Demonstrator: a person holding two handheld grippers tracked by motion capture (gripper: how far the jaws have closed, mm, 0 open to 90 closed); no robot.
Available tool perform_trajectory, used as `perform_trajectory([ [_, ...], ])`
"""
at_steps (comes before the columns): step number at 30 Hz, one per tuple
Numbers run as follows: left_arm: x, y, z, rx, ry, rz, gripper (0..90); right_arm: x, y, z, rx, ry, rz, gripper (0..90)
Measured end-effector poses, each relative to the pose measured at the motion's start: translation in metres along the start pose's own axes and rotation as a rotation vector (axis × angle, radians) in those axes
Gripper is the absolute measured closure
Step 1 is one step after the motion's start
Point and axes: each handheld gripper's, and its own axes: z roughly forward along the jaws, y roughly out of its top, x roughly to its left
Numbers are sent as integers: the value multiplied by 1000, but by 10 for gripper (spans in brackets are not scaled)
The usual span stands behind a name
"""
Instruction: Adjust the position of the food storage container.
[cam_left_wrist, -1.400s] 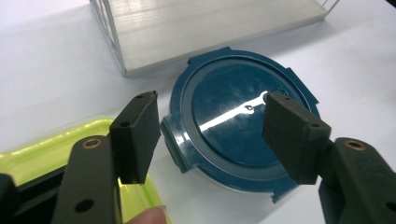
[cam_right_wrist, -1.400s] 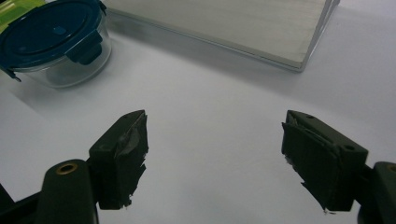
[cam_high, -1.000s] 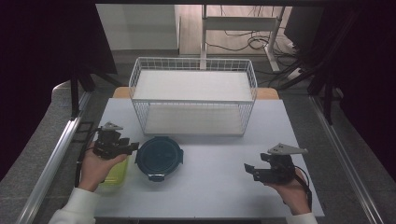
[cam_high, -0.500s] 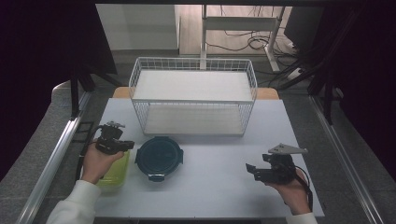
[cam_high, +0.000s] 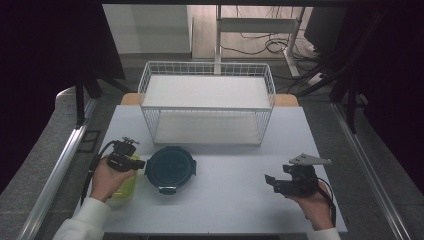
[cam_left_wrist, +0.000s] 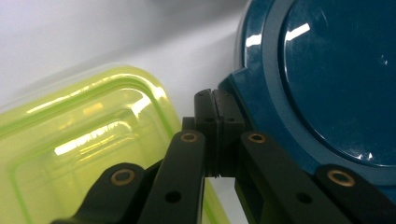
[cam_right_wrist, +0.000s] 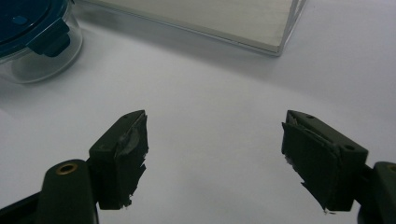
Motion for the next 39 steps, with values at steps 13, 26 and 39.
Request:
perform_trajectory([
  [13,-6,1,3,9,20,-22,900,3,1,3,7,3,-5,224],
  [26,-30,6,10,14,-41,6,900,4,2,5,15,2,-8,224],
  [39,-53,15,19,9,-88,28,900,3,1,5,15,2,-6,224],
])
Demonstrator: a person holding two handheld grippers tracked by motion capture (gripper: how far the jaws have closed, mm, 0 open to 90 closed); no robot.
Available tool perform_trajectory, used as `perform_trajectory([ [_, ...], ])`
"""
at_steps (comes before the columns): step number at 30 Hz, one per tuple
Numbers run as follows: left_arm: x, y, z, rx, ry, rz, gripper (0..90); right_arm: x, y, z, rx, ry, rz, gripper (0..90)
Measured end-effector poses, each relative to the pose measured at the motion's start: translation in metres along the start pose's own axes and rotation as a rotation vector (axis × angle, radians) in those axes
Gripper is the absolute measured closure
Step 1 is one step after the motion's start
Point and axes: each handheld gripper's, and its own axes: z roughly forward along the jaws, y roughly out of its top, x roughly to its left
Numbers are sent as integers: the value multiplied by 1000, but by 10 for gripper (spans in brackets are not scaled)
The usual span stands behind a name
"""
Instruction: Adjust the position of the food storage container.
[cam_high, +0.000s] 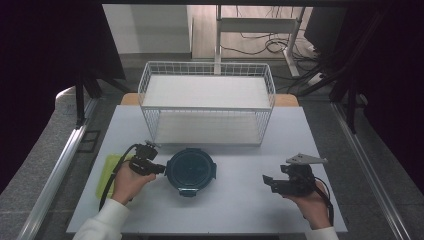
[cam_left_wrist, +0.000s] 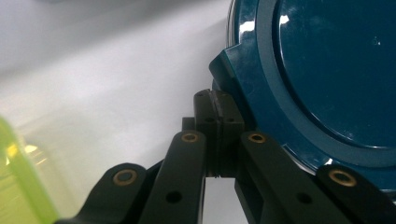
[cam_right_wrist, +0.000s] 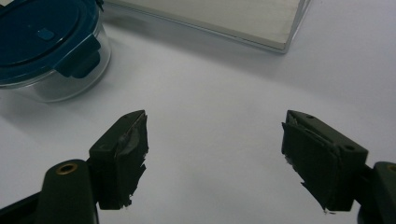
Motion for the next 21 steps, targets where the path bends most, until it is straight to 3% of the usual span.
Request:
perform_trajectory([
  [9,-24,7,13,34,-52,54,900,2,0,1,6,3,-5,224],
  [11,-30,8,21,51,-84,66,900,2,0,1,6,4,-6,224],
  [14,-37,11,28,35,-113,69,900,2,0,1,8,1,-9,224],
  [21,-38,12,29,36,-122,73,900,-1,-1,0,6,-3,-1,224],
])
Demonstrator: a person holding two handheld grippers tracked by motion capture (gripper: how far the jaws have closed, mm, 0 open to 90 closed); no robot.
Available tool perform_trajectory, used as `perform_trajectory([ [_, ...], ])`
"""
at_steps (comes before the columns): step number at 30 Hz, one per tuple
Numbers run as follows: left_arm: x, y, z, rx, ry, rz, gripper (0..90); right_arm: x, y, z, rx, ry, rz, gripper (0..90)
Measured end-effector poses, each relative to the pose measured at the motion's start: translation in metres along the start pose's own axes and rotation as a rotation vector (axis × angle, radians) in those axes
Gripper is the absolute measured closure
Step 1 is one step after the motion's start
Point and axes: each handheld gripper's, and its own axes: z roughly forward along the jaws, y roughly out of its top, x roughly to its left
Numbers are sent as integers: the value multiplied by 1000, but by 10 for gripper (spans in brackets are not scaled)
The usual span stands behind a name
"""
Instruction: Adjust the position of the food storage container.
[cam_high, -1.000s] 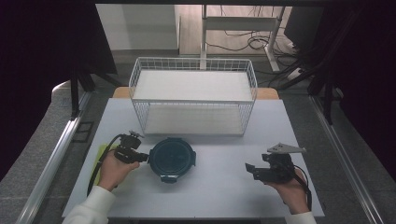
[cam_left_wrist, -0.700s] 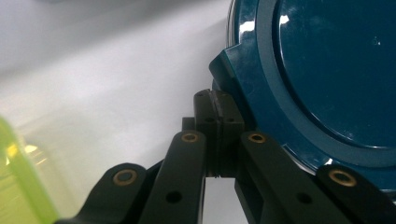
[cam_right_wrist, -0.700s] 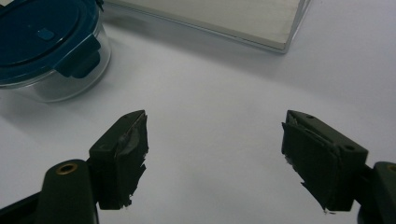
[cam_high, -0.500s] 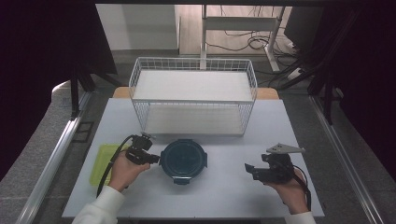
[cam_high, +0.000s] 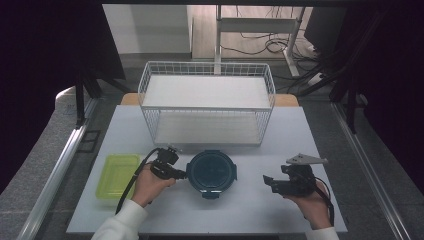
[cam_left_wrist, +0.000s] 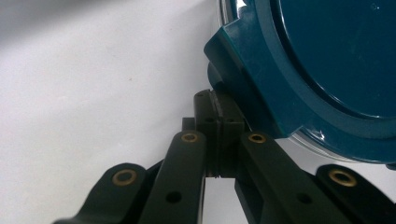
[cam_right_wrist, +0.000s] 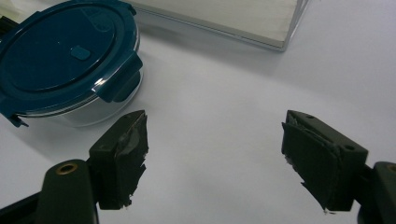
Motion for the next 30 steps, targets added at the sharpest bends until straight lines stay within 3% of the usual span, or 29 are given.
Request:
perform_trajectory([
  [9,1,-2,0,-9,-17,-2,900,3,1,1,-6,-1,-7,224],
  [11,2,-3,-3,-40,-26,-20,900,3,2,1,-13,-3,-10,224],
  [12,5,-6,-11,-82,-8,-44,900,3,3,1,-26,-1,-3,225],
  [13,5,-6,-11,-82,-8,-44,900,3,3,1,-26,-1,-3,225],
  [14,7,-12,-22,-135,-4,-55,900,3,3,0,-37,15,-4,227],
  [15,7,-12,-22,-135,-4,-55,900,3,3,0,-37,15,-4,227],
  [16,6,-18,-31,-192,9,-66,900,3,3,-1,-42,32,-3,227],
  [19,4,-21,-39,-230,10,-71,870,4,4,-1,-55,49,8,227],
  [20,4,-22,-43,-235,13,-53,782,6,5,-1,-58,72,9,222],
  [21,3,-22,-46,-250,17,-48,782,6,5,-1,-58,72,9,222],
  [22,3,-24,-54,-291,17,-50,638,9,7,1,-55,97,12,213],
  [23,3,-24,-54,-291,17,-50,548,10,7,3,-56,110,13,210],
  [24,4,-25,-57,-301,10,-58,473,11,8,4,-56,121,11,207],
  [25,5,-26,-59,-308,2,-67,473,11,8,4,-56,121,11,207],
  [26,6,-28,-62,-314,-13,-65,343,14,9,6,-56,135,7,202],
  [30,6,-29,-64,-325,-61,-64,240,17,12,9,-69,178,23,196],
])
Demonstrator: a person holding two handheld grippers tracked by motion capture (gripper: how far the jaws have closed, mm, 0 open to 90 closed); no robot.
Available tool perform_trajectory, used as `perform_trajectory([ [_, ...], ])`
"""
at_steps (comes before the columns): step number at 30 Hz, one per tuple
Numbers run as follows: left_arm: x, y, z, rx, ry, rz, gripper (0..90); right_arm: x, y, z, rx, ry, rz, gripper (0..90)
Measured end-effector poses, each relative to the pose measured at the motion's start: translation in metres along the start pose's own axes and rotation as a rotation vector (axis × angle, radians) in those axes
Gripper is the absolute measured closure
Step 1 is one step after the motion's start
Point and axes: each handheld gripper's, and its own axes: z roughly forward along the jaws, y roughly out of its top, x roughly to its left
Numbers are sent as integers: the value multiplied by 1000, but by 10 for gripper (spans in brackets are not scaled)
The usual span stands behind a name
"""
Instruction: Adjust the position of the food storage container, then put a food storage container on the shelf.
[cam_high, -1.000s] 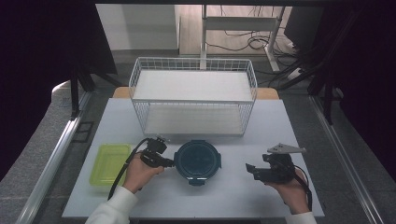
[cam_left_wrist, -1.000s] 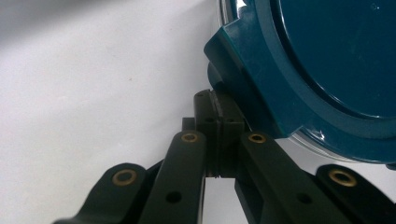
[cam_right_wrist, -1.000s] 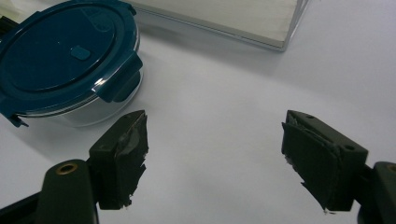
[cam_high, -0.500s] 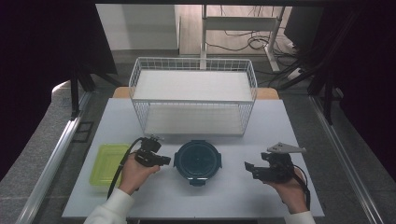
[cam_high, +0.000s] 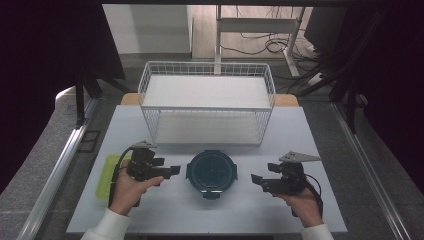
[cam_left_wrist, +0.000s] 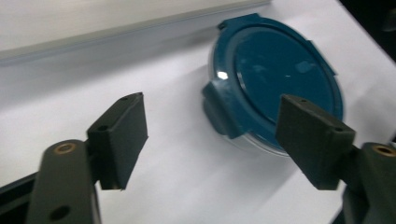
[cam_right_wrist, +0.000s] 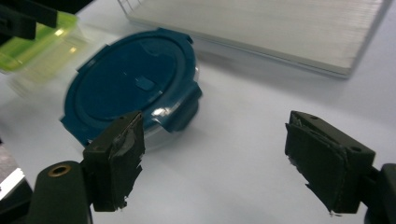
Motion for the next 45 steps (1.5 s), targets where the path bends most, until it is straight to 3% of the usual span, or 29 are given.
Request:
perform_trajectory([
  [5,0,-2,-4,-10,1,-6,227,4,0,1,-5,6,-15,194],
  [9,-2,-3,-6,-6,28,1,221,7,-1,-3,-16,3,-23,195],
  [14,-6,-2,-5,-14,23,-2,174,10,0,-4,-19,1,-25,193],
  [21,-4,1,1,-17,-22,-19,153,6,-3,-1,-14,19,34,189],
  [26,-7,0,3,-35,-74,-25,138,7,-4,0,-17,73,92,146],
  [33,-7,0,10,-31,-91,-37,107,8,-2,5,-3,78,112,109],
  [38,-5,2,25,-1,-152,-67,72,10,2,21,35,102,148,100],
  [45,-5,11,31,-3,-167,-80,68,18,15,35,81,123,143,93],
])
